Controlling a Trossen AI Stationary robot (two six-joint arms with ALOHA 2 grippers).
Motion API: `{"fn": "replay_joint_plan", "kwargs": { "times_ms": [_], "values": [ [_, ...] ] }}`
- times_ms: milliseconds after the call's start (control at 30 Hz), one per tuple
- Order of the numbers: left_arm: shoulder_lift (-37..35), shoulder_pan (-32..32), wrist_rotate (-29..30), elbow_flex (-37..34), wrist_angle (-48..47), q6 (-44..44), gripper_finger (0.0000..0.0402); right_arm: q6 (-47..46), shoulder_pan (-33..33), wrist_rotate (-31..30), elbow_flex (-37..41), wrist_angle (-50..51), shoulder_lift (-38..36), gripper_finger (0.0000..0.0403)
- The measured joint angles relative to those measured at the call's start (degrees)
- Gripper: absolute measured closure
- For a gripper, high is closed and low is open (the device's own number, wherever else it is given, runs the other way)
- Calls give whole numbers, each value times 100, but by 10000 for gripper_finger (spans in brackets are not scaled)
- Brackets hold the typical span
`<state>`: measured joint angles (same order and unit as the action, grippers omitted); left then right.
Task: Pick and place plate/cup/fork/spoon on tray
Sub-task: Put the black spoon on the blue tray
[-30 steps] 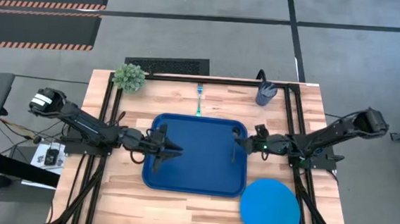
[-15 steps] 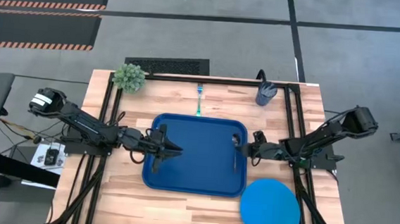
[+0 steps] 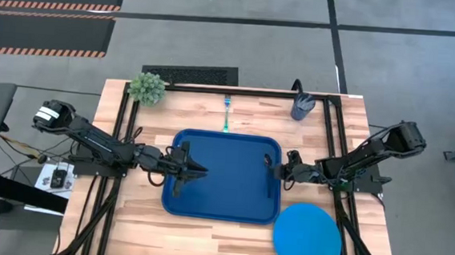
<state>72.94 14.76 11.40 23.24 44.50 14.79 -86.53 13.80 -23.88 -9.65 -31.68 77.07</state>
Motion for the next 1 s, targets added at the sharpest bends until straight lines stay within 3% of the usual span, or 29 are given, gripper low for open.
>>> {"fn": "replay_joint_plan", "kwargs": {
  "times_ms": [433,633,767,1000],
  "values": [
    [1,0,-2,1,-9,0,341,42,0,18,-325,1051,3,329],
    [1,0,-2,1,-12,-17,341,901,-2,429,-725,1460,14,329],
    [1,0,-2,1,-101,-16,341,1404,10,619,-1629,3162,14,329],
    [3,120,469,1,-443,76,341,1651,330,204,-3487,6240,278,328]
  ]
}}
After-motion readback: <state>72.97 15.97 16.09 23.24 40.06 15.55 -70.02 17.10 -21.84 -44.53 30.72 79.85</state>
